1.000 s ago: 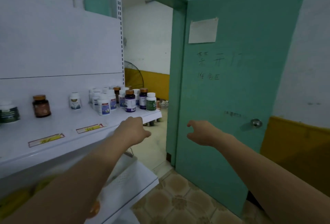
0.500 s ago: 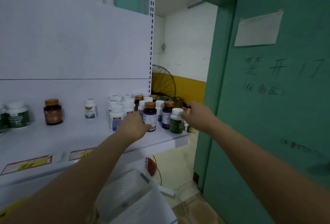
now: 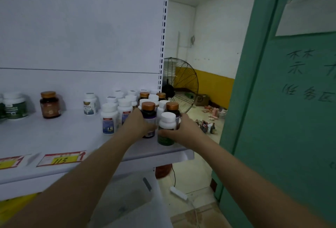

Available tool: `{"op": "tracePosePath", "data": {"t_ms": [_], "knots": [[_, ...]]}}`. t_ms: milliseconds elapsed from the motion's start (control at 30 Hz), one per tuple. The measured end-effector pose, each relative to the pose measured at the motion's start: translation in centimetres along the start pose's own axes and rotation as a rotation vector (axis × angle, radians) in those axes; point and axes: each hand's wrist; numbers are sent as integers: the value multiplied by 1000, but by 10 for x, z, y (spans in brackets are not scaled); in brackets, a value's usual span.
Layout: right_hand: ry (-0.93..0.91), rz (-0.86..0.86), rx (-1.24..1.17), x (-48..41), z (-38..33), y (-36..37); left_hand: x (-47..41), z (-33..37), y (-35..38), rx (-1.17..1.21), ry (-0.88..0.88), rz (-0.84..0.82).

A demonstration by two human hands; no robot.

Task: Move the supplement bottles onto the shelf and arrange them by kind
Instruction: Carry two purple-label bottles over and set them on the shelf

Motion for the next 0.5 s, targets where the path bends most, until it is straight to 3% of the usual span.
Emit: {"op": "tracePosePath", "data": {"t_ms": [133,367,500], "knots": [[-19,-31,-68,-15,12,6,-4,4,6,12,-2,30],[-66,65,-171,-34,22,-16,-1,9,12,53,-26,96],[-60,-84,-266,-44,21,-8,-3,10,17,131,-28,123]]}}
Point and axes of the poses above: each hand's wrist, its own x-axis away from the middle knuckle, its own y-axis out of the palm, z = x × y, and after that the axes turned 4 degrees about x, right-handed
